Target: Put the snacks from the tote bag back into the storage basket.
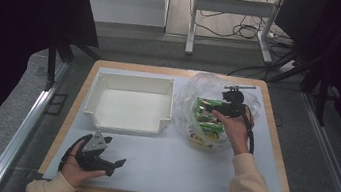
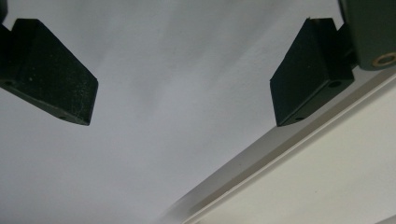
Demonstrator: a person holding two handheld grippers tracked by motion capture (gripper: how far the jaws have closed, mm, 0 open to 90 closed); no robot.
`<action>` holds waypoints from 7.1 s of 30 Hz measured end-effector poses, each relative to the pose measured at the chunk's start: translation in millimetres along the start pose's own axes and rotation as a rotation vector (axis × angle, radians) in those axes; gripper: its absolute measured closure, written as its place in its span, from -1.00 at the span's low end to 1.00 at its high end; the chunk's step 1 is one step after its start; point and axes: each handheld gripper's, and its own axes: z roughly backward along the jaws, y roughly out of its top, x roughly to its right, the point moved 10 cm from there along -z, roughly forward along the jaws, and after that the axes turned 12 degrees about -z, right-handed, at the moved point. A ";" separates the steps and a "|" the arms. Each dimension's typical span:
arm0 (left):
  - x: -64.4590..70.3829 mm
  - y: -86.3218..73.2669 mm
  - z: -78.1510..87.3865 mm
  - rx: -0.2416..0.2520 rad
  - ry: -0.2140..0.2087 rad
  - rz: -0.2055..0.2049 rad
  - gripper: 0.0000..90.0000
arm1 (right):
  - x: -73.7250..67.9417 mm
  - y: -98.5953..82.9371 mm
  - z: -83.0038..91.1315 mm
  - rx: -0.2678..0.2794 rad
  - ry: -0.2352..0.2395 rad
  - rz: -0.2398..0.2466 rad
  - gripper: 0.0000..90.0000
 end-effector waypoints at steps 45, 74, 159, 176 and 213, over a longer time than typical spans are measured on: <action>-0.7 -0.9 0.7 -0.004 0.003 0.000 -0.83 | 49.8 -4.3 -37.1 -0.101 -0.154 -0.091 -0.04; 0.5 -0.4 1.1 -0.001 -0.004 0.000 -0.83 | 63.5 -15.6 -51.3 -0.178 -0.187 -0.146 0.47; -0.9 -1.7 1.8 -0.010 0.004 -0.003 -0.83 | 36.4 26.2 40.2 0.123 -0.060 -0.167 0.99; -1.0 -2.5 1.5 -0.022 0.015 0.001 -0.83 | 29.0 35.4 66.5 0.203 0.035 -0.184 0.99; -1.2 -2.6 1.6 -0.021 0.014 0.003 -0.83 | 0.8 47.7 77.0 0.234 0.116 -0.166 0.99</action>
